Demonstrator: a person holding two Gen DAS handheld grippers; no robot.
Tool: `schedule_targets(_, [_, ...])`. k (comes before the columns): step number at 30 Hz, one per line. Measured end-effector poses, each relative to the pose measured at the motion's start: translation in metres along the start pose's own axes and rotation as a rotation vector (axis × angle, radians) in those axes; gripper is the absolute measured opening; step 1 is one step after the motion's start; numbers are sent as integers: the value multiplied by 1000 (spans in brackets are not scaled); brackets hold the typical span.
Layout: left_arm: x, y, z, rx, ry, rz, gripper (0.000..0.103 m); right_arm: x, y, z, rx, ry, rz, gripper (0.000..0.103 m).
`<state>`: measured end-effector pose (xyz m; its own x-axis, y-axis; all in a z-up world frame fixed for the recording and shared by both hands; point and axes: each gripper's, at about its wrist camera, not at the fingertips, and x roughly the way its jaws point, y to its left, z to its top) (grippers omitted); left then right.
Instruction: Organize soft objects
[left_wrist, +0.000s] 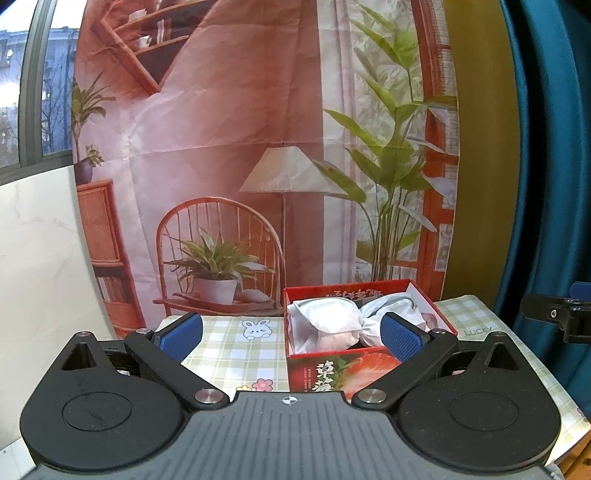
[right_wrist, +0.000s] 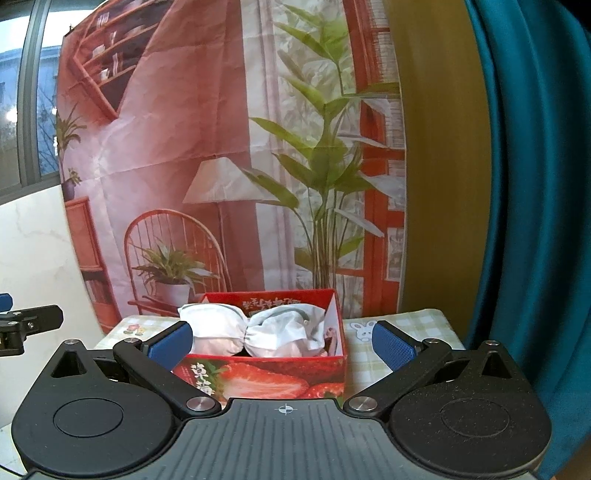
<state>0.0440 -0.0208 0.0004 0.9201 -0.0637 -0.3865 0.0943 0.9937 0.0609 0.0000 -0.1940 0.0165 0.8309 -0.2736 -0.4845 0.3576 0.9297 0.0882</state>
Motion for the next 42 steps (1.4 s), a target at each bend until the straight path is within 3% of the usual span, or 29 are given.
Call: schedule_targets(42, [1,5,-3,-23,16,1,103,0,-1,2,-3,-1,2,103])
